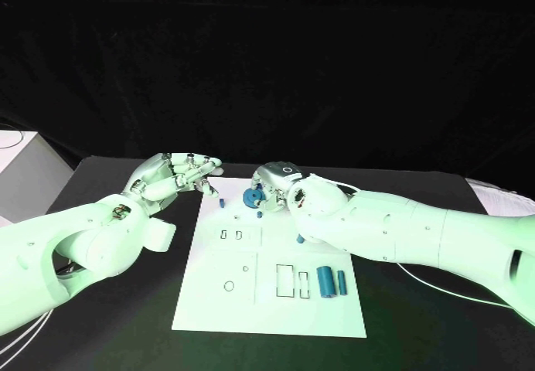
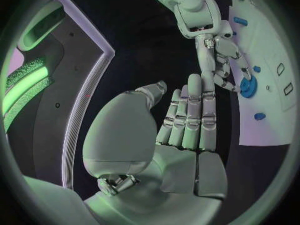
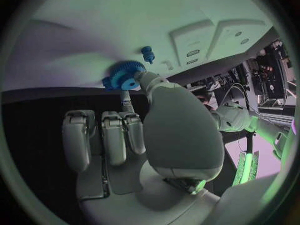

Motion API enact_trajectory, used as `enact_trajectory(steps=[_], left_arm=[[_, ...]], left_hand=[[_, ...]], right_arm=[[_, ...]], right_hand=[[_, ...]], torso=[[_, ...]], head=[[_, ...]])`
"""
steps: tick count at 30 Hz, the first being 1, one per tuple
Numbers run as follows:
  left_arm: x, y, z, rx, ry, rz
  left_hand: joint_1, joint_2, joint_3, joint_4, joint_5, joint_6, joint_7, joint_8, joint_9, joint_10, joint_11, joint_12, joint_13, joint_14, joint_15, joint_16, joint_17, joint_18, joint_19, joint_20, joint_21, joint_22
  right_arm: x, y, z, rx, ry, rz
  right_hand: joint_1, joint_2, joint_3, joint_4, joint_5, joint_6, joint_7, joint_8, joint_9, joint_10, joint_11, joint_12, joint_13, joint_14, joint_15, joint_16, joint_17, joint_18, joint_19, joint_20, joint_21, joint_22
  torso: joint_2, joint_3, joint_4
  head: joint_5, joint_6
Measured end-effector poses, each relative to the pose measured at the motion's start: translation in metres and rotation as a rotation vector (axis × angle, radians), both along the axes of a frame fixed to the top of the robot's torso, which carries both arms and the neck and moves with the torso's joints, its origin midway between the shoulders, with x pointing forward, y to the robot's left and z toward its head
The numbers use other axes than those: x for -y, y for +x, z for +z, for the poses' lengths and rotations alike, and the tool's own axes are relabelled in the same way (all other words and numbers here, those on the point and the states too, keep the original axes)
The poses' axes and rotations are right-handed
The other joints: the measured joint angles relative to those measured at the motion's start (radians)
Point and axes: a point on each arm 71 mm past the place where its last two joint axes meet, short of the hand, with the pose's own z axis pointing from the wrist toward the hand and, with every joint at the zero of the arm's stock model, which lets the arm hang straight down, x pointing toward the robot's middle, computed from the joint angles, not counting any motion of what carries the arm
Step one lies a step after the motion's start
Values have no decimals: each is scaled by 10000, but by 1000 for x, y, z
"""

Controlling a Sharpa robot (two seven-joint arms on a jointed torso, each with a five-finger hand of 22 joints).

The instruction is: Assemble the parts on the task board

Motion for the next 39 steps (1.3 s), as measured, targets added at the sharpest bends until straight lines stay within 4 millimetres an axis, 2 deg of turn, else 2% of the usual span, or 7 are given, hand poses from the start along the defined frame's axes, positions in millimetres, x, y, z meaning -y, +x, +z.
enact_trajectory(steps=[3, 7, 9, 12, 22, 31, 39], left_arm=[[0, 0, 0, -1, 3, 2], [0, 0, 0, -2, 6, 6], [0, 0, 0, -3, 8, 9], [0, 0, 0, -5, 12, 15], [-1, 1, 0, -14, 26, 34], [-2, 1, -1, -21, 39, 57], [-6, 3, -1, -24, 80, 163]], left_hand=[[0, 0, 0, 0, 0, 0, 0, 0, -1, 0, 0, 0, 0, 0, 0, 0, 0, 0, 0, 0, 0, 0], [0, 0, 1, -1, 0, -4, 5, 0, -1, 0, 0, 0, 0, -6, 0, 0, 1, 0, -2, -2, 10, 3], [0, 0, 28, -28, 0, -36, 36, 0, -1, 0, 0, 0, 0, -73, -2, 0, 15, -1, -37, -37, 47, 31], [-30, 30, 28, -28, 0, -36, 36, -39, -1, -38, 38, 0, 0, -73, -2, 39, 15, -1, -49, -24, 46, 39], [-54, 54, 27, -28, 0, -36, 36, -39, 7, -35, 35, 0, 0, -73, -2, 39, 14, 0, -70, -2, 46, 42], [-54, 54, 28, -27, 0, -36, 36, -39, 6, -35, 35, 0, 0, -73, -1, 39, 12, 0, -70, -2, 46, 41], [-53, 53, 27, -27, 0, -36, 36, -39, 5, -35, 35, 0, 0, -72, -1, 38, 13, -1, -70, -2, 45, 40]], right_arm=[[1, 0, -1, -9, -5, -19], [2, 0, -3, -67, 0, -33], [3, 1, -3, -120, 30, -23], [3, 1, -4, -288, 113, 12], [9, 2, -6, -963, 483, 115], [28, -1, -6, -982, 905, -17], [59, -5, 11, -195, 2095, -290]], right_hand=[[-222, -59, 16, -12, -193, -291, 72, -166, 131, 5, 98, -195, -1, 0, 0, 0, 0, 1, 0, 0, -102, -1], [-684, -49, -417, 130, -754, -883, 265, -617, -98, -13, 276, -389, -1, -13, 209, 0, 0, 4, 0, 126, -174, -1], [-1038, 153, -1176, 477, -407, -946, 301, -746, -161, -1, 288, -389, -1, -2, 217, 0, 0, 4, -1, 147, -174, -1], [-1510, 447, -1552, 638, 245, -950, 306, -762, -168, -1, 288, -384, -1, -2, 217, 0, 0, 4, -1, 147, -174, -2], [-2182, 826, -1687, 641, 687, -680, 250, -805, -188, 1, 290, -272, -3, -2, 217, 0, 3, 4, -1, 147, -174, -3], [-2182, 916, -1294, 496, 972, -543, 233, -800, -150, 2, 290, -233, -4, -2, 216, 0, 8, 4, -2, 146, -97, -4], [-1908, 659, -1075, 332, 979, -616, 256, -860, -211, 2, 290, -205, 4, -1, 216, 0, 7, 4, -2, 146, -97, -5]], torso=[[-3, 5, -6], [-10, 6, -6], [-11, 8, -6], [-12, 8, -6], [-12, 6, -4], [-12, 6, 5], [-21, 38, -70]], head=[[8, -4], [9, -5], [9, -4], [9, -4], [22, 1], [33, 10], [68, 103]])
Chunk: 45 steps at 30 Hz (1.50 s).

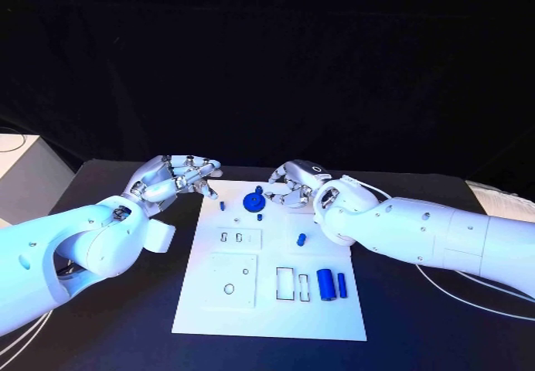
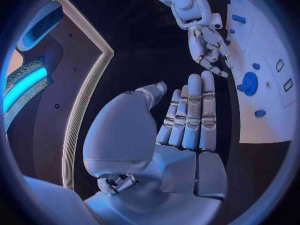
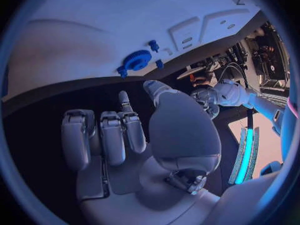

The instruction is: Assemble the parts on the task board

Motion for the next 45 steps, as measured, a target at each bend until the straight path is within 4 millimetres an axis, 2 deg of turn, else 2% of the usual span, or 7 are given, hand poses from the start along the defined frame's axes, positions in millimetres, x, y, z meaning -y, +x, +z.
enact_trajectory(steps=[3, 8, 12, 16, 20, 28, 45], left_arm=[[-2, 1, 0, -2, 19, 46], [-2, 2, -1, -4, 28, 70], [-2, 2, -1, -4, 24, 58], [-1, 2, -1, -3, 18, 40], [-1, 2, -1, -2, 15, 29], [-1, 2, -1, -6, 8, 0], [-2, 2, -1, -1, 24, -11]], left_hand=[[0, 0, 0, 0, 0, 0, 0, 0, 0, 0, 0, 0, 0, 0, 0, 0, 11, 0, 0, 0, 39, 16], [0, 0, 0, 0, 0, 0, 0, 0, -1, 0, 0, 0, 0, 0, 0, 0, 11, 0, 0, 0, 39, 16], [0, 0, 0, 0, 0, 0, 0, 0, -1, 0, 0, 0, 0, 0, 0, 0, 10, 0, 0, 0, 39, 15], [0, 0, 0, 0, 0, 0, 0, 0, -1, 0, 0, 0, 0, 0, 0, -1, 9, 0, 0, 0, 39, 15], [0, 0, 0, 0, 0, 0, 0, 0, -2, 0, 0, 0, 0, 0, 0, -1, 10, 1, 0, 0, 39, 15], [0, 0, 0, 0, 0, 0, 0, 0, -2, 0, 0, 0, 0, 0, 0, -1, 9, 1, 0, 0, 38, 15], [0, 0, 0, 0, 0, 0, 0, 0, -3, 0, 0, 0, 0, 0, 0, -5, 7, 0, 0, 0, 33, 17]], right_arm=[[14, -2, 10, 150, 432, -111], [57, 1, 22, 33, 875, -610], [89, 2, 24, -225, 1037, -835], [119, 3, 23, -532, 1074, -956], [137, 3, 22, -767, 1028, -966], [149, 5, 13, -1156, 767, -900], [137, 7, -14, -1661, 257, -806]], right_hand=[[94, -94, 76, -76, -56, 0, 0, -20, -2, 0, 0, 0, 0, 0, 0, 0, 0, 0, 0, 0, 0, 0], [765, -241, 495, -528, -941, 0, 0, -40, -12, 0, 0, -1, -1, 0, 0, 0, -1, 1, 0, 0, 0, 8], [994, -458, 546, -832, -1309, 75, 10, -40, -12, 0, -1, -68, -1, 0, 0, 0, -2, 1, 0, 0, -134, 8], [1203, -573, 536, -1034, -1420, 74, 10, -40, -17, 0, -1, -68, -2, 0, 0, 0, -2, 0, 0, -1, -134, 7], [1265, -635, 505, -1106, -1457, 75, 9, -80, -28, -1, -1, -68, -3, 0, 0, 0, -2, 1, 0, -1, -134, 7], [1326, -697, 398, -1228, -1629, 35, 43, -135, -48, -1, -2, -68, -4, 0, 0, 0, -3, 0, 0, -1, -134, 6], [1379, -643, -105, -1196, -1750, 3, 73, -174, -73, -1, -2, -68, -6, 0, 0, 0, -4, 0, 0, -1, -133, 3]], torso=[[-9, 20, -35], [-37, 59, -127], [-49, 88, -194], [-49, 118, -236], [-43, 135, -257], [-35, 130, -229], [9, 162, -158]], head=[[-12, 39], [-39, 89], [-76, 150], [-116, 177], [-162, 171], [-238, 94], [-213, -35]])
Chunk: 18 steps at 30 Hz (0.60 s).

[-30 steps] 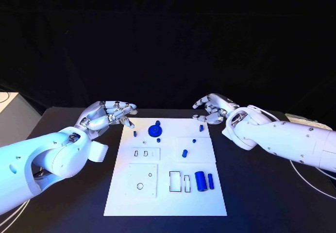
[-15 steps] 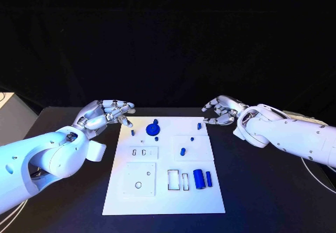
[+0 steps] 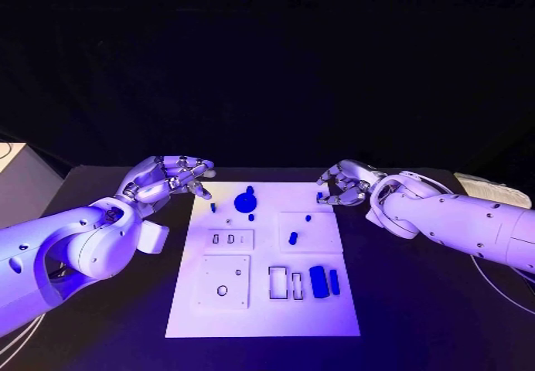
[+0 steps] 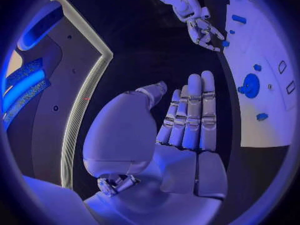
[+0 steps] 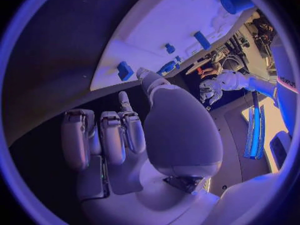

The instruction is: Assemble the parts on the task board

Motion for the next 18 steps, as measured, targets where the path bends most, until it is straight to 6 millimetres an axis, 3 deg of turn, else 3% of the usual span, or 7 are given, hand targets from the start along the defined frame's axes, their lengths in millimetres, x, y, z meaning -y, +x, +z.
enact_trajectory(steps=[11, 18], left_arm=[[0, 0, 0, 6, 8, -8], [0, 0, 0, 8, 10, -13]], left_hand=[[0, 0, 0, 0, 0, 0, 0, 0, -1, 0, 0, 0, 0, 0, 0, 0, -1, 0, 0, 0, -1, 5], [0, 0, 0, 0, 0, 0, 0, 0, -1, 0, 0, 0, 0, 0, 0, 0, -2, -1, 0, 0, -1, 4]], right_arm=[[-2, 1, -5, -109, -184, -152], [-2, 2, -7, -160, -236, -226]], right_hand=[[42, 42, -56, 2, 0, 1, -2, 0, 1, 0, 0, 0, -1, 0, 0, 0, -1, 0, 0, 0, 0, -2], [203, 324, -53, 4, -14, 197, -84, 72, 41, 0, 0, 0, 7, 0, 0, 0, -1, 0, 0, 0, 51, -2]], torso=[[1, 7, -7], [-4, 10, -12]], head=[[5, -32], [4, -45]])
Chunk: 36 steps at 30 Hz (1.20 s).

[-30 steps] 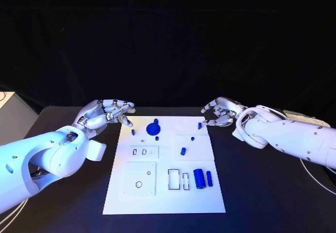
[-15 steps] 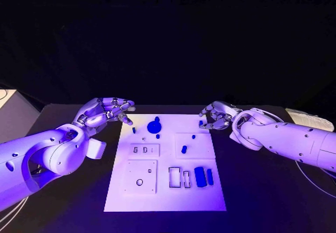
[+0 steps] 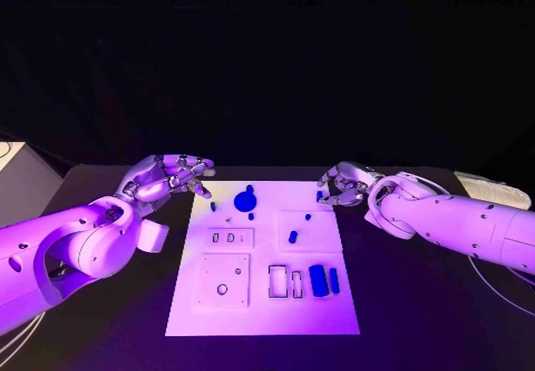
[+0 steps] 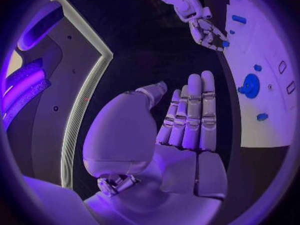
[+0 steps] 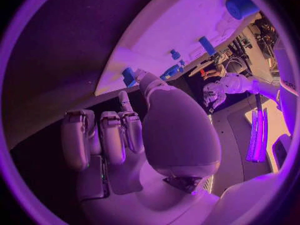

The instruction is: Assemble the parts on the task board

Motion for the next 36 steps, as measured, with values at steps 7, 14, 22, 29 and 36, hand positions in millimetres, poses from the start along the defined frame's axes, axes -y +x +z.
enact_trajectory(steps=[7, 14, 22, 29, 36], left_arm=[[0, 0, 0, 2, 2, -5], [0, 0, 0, 3, 5, -4], [0, 0, 0, 2, 8, -9], [0, 0, 0, 4, 12, -14], [0, 0, 0, 6, 16, -18]], left_hand=[[0, 0, 0, 0, 0, 0, 0, 0, 0, 0, 0, 0, 0, 0, 0, 0, 0, 0, 0, 0, 0, -1], [0, 0, 0, 0, 0, 0, 0, 0, -1, 0, 0, 0, 0, 0, 0, 0, 8, 0, 0, 0, 0, -1], [0, 0, 0, 0, 0, 0, 0, 0, -1, 0, 0, 0, 0, 0, 0, 0, 7, 0, 0, 0, 0, -2], [0, 0, 0, 0, 0, 0, 0, 0, -1, 0, 0, 0, 0, 0, 0, 0, 6, 1, 0, 0, 0, -2], [0, 0, 0, 0, 0, 0, 0, 0, -1, 0, 0, 0, 0, 0, 0, 0, 5, 0, 0, 0, -1, -2]], right_arm=[[-1, 0, -1, -62, -35, -17], [-3, 0, -4, -160, -58, 28], [-4, 0, -5, -255, -89, 41], [-6, 0, -7, -318, -104, 57], [-6, 0, -10, -364, -112, 55]], right_hand=[[36, 132, 281, 49, -173, 274, -66, 149, 27, 0, -1, 39, -1, 0, 0, 0, 0, -1, 0, 0, 0, -1], [57, 153, 311, 19, -173, 311, -103, 162, 37, 0, -1, 39, -2, 0, 0, 0, 0, 0, 0, 0, 0, 7], [57, 153, 311, 19, -173, 312, -103, 161, 36, 0, -1, 39, -3, 0, 0, 0, -1, 0, 0, 0, -1, 7], [3, 206, 368, 25, -173, 378, -99, 166, 37, -1, -1, 79, -4, 0, 0, 0, -1, 0, 0, 0, -1, 5], [-53, 360, 765, 59, -182, 620, -191, 318, 64, -2, -89, 118, -6, 0, -78, 0, -1, 0, 0, 0, 44, 4]], torso=[[-5, 1, 0], [-4, 1, -6], [-1, -1, -8], [-1, -1, -9], [2, 1, -8]], head=[[23, -19], [34, -30], [35, -52], [35, -63], [44, -72]])
